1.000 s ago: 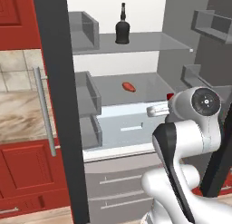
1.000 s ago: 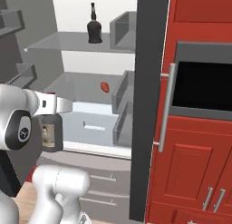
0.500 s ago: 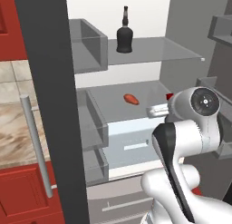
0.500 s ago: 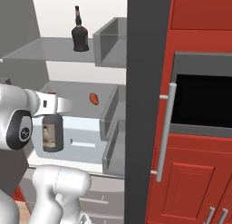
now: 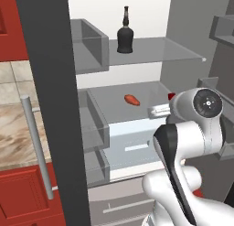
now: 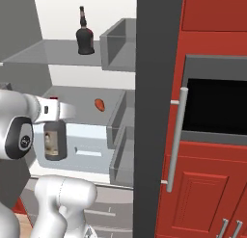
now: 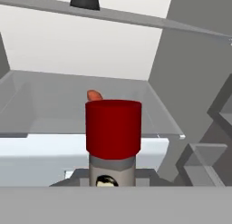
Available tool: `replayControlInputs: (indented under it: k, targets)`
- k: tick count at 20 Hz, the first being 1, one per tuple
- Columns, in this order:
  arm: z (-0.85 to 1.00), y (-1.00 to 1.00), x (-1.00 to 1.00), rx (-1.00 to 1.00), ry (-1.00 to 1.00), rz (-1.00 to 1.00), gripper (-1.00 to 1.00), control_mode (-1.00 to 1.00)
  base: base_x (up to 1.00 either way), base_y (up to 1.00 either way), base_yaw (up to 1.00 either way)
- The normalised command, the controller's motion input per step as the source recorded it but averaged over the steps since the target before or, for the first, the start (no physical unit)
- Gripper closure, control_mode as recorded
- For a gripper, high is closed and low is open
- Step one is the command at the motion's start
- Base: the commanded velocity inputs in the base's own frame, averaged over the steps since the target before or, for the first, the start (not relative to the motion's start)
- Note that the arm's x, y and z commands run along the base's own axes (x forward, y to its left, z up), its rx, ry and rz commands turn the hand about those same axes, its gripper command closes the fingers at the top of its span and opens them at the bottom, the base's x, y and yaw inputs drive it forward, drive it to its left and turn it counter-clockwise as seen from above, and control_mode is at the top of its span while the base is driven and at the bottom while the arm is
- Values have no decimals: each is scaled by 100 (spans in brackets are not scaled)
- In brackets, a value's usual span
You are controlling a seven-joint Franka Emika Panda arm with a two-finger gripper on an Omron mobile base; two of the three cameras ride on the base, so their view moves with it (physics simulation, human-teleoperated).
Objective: Place the liquors on the top shelf of the fridge to keep them out of children's reach, and place the sweet potato on lower shelves for easy access.
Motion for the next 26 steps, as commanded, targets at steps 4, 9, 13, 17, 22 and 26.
replayControlInputs:
  k: [4,9,13,17,22,26]
  targets:
    - [34,0,0,0,-21,1,100,-100,0,0,0]
    - [64,0,0,0,-24,2,100,-100,0,0,0]
    - [79,0,0,0,-17,0,100,-100,0,0,0]
    - [74,0,0,0,-5,0,100,-100,0,0,0]
    - [56,0,0,0,0,0,100,-100,0,0,0]
    - [24,0,10,0,0,0,100,-100,0,0,0]
